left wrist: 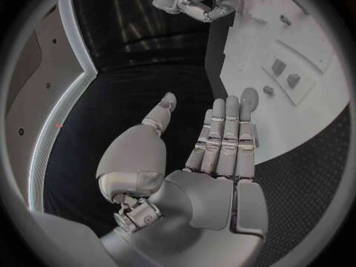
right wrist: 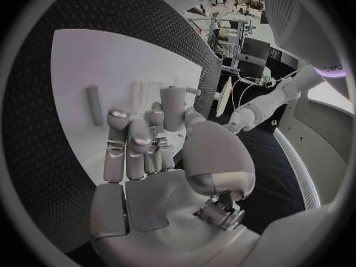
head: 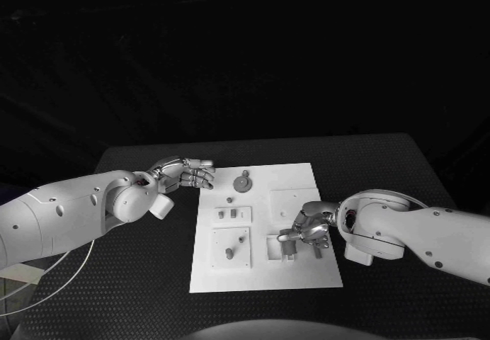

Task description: Assemble the parts on the task board

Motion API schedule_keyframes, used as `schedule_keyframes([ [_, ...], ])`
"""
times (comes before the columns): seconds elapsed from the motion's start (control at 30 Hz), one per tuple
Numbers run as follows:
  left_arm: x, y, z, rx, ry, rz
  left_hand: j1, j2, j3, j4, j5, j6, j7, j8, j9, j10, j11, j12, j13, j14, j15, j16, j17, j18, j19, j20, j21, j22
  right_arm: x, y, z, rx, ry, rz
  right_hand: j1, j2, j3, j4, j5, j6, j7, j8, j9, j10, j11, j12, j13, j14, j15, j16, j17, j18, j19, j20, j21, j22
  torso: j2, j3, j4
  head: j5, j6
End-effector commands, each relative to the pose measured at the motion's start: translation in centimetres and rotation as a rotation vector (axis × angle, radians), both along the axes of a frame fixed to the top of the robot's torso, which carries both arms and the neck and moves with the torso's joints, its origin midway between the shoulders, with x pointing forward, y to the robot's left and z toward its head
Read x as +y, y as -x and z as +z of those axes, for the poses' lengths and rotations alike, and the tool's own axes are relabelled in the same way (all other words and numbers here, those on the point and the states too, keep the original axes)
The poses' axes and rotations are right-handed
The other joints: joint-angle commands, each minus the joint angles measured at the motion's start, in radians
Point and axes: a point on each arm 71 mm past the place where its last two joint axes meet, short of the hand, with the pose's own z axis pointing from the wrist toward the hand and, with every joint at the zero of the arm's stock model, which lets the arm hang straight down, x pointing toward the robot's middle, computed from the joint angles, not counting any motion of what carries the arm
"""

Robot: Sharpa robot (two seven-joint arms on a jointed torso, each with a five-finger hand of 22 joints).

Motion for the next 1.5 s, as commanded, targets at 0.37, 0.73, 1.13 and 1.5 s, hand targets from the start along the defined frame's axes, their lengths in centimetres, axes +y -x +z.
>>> schedule_keyframes([
  [0.37,-0.3,0.0,0.1,-0.001,0.010,-0.018,-0.010,0.001,-0.007,-0.001,0.000,-0.002,0.007,0.007,-0.001,0.002,0.001,-0.004,-0.002,0.006,-0.001,-0.007,0.002,-0.008,-0.003,-0.002,-0.004,-0.001,1.2,-1.0,-1.0,0.017,0.018,-0.013,0.018,0.013,-0.014,0.005,0.001,0.006,0.000,-0.002,0.004,0.000,-0.008,0.004,-0.003,-0.003,-0.005,0.004,0.001,0.053,-0.002,0.000,0.002,0.017,0.001,-0.0009,0.0018,0.000,-0.004],
  [0.73,-0.4,0.0,0.1,0.001,0.009,-0.018,-0.010,0.001,-0.008,-0.002,0.000,-0.002,0.007,0.007,-0.002,0.002,0.001,-0.004,-0.003,0.007,-0.001,-0.008,0.002,-0.008,-0.003,-0.002,-0.004,-0.002,1.7,-1.0,-1.2,0.029,0.025,0.003,0.019,0.015,-0.018,0.010,0.001,0.006,0.001,-0.002,0.004,-0.001,-0.008,0.004,-0.004,-0.003,-0.005,0.003,0.001,0.053,-0.003,0.000,0.001,0.016,0.001,0.0003,0.0001,0.003,-0.008],
  [1.13,-0.3,0.1,0.1,0.002,0.007,-0.016,-0.011,0.000,-0.008,-0.002,0.000,-0.003,0.009,0.006,-0.002,0.003,0.001,-0.004,-0.004,0.007,-0.001,-0.008,0.002,-0.008,-0.003,-0.002,-0.003,-0.002,1.7,-0.7,-2.2,0.063,0.055,0.013,0.020,0.018,-0.026,0.022,0.001,0.006,0.001,-0.004,0.003,-0.003,-0.007,0.004,-0.006,-0.004,-0.004,0.001,0.000,0.053,-0.004,0.002,-0.001,0.016,0.001,0.0001,0.0009,0.003,-0.009],
  [1.5,-0.4,0.1,0.1,0.003,0.007,-0.015,-0.011,0.000,-0.008,-0.002,0.000,-0.003,0.010,0.006,-0.003,0.003,0.001,-0.004,-0.005,0.007,-0.001,-0.008,0.002,-0.008,-0.002,-0.002,-0.003,-0.002,1.7,-0.7,-2.7,0.070,0.068,0.016,0.022,0.019,-0.029,0.031,0.001,0.006,0.001,-0.005,0.002,-0.004,-0.007,0.004,-0.007,-0.004,-0.004,0.001,0.000,0.053,-0.004,0.002,-0.002,0.016,0.001,0.0002,0.0003,0.004,-0.013],
])
